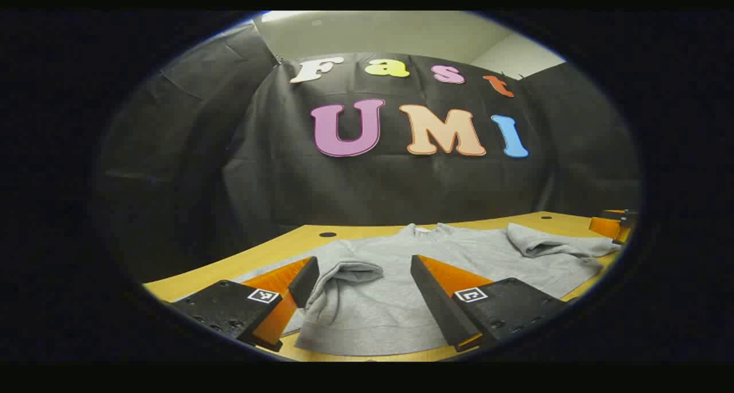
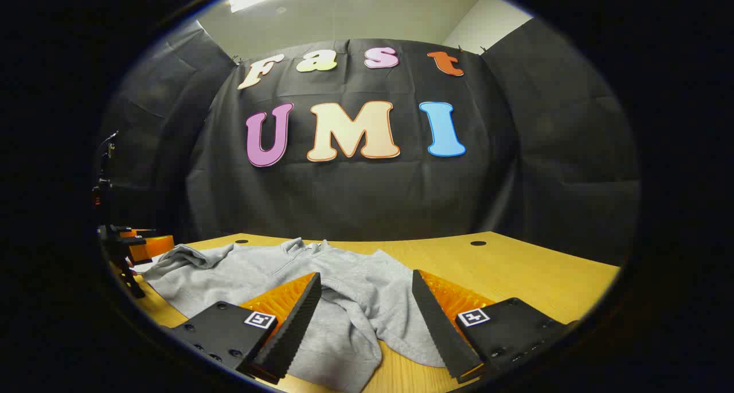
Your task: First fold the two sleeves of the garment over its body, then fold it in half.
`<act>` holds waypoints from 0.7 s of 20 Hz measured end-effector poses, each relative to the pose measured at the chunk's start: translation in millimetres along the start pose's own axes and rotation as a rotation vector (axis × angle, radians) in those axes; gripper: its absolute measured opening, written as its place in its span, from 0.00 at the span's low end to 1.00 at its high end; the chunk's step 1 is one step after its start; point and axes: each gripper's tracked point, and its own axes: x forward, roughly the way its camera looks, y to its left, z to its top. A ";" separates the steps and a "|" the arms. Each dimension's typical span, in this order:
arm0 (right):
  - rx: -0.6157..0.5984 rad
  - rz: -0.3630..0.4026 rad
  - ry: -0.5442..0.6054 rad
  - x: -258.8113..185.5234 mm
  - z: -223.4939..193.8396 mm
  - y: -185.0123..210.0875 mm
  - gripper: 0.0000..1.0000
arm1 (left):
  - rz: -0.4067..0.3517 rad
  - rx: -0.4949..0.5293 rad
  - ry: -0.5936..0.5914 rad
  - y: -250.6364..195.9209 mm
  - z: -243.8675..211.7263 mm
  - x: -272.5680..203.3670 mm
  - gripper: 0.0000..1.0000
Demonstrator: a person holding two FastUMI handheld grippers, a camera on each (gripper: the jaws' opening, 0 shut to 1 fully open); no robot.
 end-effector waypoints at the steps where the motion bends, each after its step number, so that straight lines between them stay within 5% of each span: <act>1: 0.000 0.000 0.000 -0.8 -0.3 -0.5 0.99 | 0.000 0.000 0.000 0.3 0.6 -0.1 0.95; 14: 0.000 0.000 0.000 -0.1 -0.6 0.1 0.99 | 0.000 0.001 0.000 0.3 0.5 0.2 0.95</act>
